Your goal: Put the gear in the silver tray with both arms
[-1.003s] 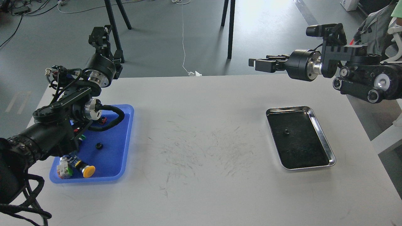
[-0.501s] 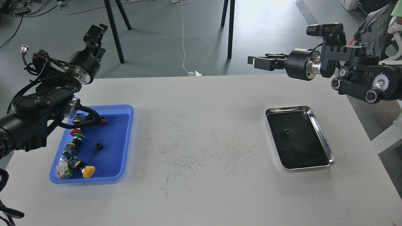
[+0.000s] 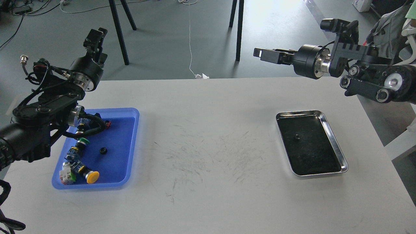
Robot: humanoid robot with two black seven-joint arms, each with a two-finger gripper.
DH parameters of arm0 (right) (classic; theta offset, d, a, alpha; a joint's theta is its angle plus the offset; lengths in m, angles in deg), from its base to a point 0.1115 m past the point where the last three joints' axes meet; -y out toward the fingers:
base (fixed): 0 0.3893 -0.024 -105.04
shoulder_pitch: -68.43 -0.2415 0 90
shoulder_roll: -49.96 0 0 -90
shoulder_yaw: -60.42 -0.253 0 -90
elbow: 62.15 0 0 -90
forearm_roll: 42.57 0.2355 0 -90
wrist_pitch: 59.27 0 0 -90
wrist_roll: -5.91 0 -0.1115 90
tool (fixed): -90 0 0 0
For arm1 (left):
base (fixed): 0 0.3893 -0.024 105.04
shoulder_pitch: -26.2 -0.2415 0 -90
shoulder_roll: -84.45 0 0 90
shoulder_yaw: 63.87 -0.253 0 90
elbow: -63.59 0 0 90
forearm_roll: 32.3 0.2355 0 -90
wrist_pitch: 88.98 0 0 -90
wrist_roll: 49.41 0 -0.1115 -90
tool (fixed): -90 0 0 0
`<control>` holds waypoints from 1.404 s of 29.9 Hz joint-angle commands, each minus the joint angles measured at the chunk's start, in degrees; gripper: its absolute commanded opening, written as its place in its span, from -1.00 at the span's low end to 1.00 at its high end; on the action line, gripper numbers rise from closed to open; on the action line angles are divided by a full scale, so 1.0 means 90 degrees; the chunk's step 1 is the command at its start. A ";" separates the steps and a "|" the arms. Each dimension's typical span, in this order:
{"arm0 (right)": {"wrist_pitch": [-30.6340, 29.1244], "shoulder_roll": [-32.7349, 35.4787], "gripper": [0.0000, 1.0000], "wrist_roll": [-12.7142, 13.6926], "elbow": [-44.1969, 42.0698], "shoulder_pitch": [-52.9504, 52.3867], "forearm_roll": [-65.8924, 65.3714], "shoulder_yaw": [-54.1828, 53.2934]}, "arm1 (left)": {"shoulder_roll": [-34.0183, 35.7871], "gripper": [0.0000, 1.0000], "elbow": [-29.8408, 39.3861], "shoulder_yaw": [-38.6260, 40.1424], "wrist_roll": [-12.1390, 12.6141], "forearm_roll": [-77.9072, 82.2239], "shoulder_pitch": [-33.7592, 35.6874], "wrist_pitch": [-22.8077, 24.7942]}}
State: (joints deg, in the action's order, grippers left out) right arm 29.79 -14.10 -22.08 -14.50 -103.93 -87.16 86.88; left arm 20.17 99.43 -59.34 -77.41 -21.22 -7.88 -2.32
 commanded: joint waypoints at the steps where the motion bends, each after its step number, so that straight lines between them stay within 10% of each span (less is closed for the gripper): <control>1: 0.0027 0.0008 0.67 -0.0001 0.0000 0.0001 0.0003 -0.0010 | 0.0257 0.96 0.0023 -0.0131 0.0000 0.0106 -0.0061 0.0469; 21: 0.0095 0.0038 0.68 -0.0001 0.0009 0.0430 0.0003 -0.0293 | 0.1644 0.97 0.0969 -0.0795 0.0000 -0.0021 0.0456 0.1446; 42: 0.0251 -0.0011 0.87 -0.0001 0.0009 0.1104 0.0003 -0.0908 | 0.2434 0.96 0.2433 -0.2553 0.0000 0.1822 0.0963 0.0831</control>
State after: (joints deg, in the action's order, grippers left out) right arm 32.04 -14.20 -22.09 -14.40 -95.00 -87.13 79.61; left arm 40.41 118.64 -80.13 -77.41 -9.97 -0.57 5.57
